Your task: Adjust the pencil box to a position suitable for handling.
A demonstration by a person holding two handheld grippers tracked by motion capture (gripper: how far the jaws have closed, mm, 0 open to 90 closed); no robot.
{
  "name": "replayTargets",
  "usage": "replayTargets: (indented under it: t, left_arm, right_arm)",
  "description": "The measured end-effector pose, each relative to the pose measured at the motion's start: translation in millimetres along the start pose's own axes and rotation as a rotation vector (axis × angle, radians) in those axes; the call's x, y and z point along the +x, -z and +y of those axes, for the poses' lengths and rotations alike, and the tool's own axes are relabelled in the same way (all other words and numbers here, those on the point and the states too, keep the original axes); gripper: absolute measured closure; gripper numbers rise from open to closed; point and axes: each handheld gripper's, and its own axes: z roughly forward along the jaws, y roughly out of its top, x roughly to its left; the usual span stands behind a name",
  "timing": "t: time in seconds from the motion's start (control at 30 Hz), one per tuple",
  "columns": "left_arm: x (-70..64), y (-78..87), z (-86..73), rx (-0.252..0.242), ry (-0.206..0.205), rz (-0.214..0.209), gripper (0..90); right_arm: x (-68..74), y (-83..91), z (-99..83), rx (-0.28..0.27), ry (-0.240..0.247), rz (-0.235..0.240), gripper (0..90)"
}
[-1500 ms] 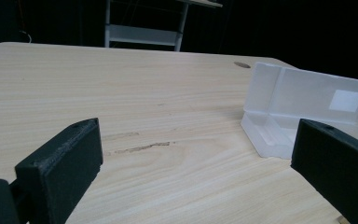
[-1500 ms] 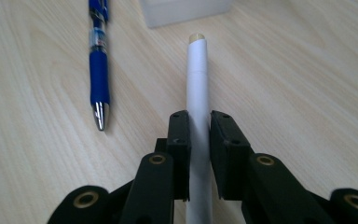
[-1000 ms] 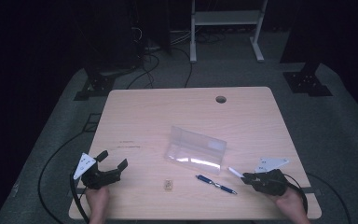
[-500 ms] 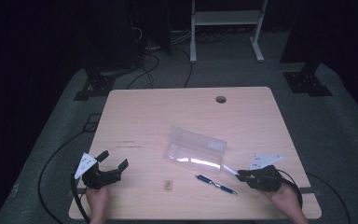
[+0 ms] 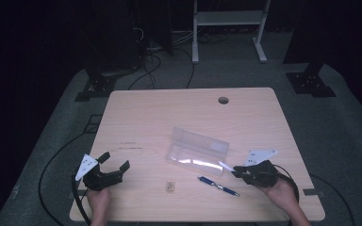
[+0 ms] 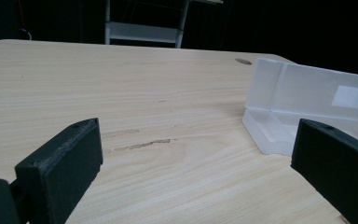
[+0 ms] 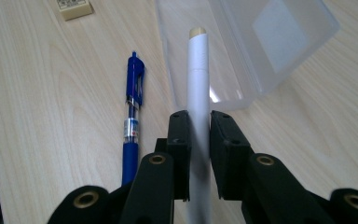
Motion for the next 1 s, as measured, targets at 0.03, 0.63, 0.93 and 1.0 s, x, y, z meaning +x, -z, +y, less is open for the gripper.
replayTargets:
  t: [0.03, 0.63, 0.93, 1.0]
  left_arm:
    - [0.0, 0.2, 0.0, -0.001, -0.001, 0.0, 1.1]
    - [0.0, 0.7, 0.4, -0.006, -0.001, 0.0, 1.1]
    - [0.0, 0.8, 0.5, -0.006, -0.002, -0.001, 1.1]
    - [0.3, 0.8, 0.5, -0.007, 0.001, 0.0, 1.1]
  right_arm:
    - [0.1, -0.7, 1.9, -0.003, 0.003, 0.001, 77.7]
    - [0.6, -15.7, 36.8, -0.025, 0.039, 0.023, 77.9]
    - [-3.6, -27.6, 54.9, -0.022, 0.047, 0.017, 78.3]
    - [-4.8, -30.8, 61.3, -0.024, 0.048, 0.021, 78.3]
